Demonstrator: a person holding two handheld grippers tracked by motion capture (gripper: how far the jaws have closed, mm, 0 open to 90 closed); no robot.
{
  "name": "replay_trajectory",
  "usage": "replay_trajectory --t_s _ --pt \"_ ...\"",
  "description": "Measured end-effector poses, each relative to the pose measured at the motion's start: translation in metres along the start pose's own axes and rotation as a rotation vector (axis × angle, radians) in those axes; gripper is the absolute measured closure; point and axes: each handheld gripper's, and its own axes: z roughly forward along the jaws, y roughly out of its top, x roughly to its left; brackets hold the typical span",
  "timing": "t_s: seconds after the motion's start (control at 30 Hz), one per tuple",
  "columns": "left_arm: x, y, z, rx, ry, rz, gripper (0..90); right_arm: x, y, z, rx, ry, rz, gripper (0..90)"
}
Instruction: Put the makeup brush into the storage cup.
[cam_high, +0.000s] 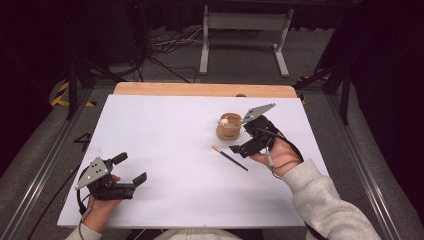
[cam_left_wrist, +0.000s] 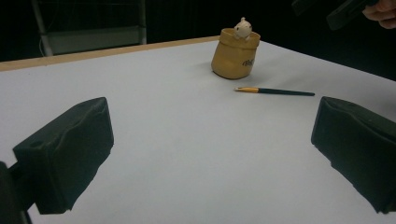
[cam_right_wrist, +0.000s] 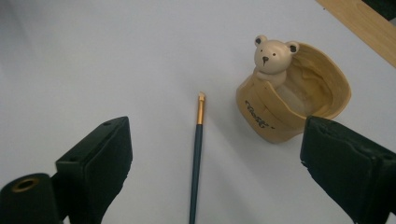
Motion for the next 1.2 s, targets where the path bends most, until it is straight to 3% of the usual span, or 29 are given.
replay_trajectory --t_s 0.37,0.63,1.2 --pt "0.000 0.000 0.000 0.005 -0.004 0.001 0.0 -0.003 0.017 0.008 0.172 0.027 -0.023 10.4" --pt "0.000 0.000 0.001 0.007 -0.005 0.004 0.1 -0.007 0.023 0.017 0.251 0.049 -0.015 11.5" --pt "0.000 0.000 0.001 0.012 -0.001 0.008 0.0 -0.007 0.016 0.050 0.301 0.059 -0.002 14.8"
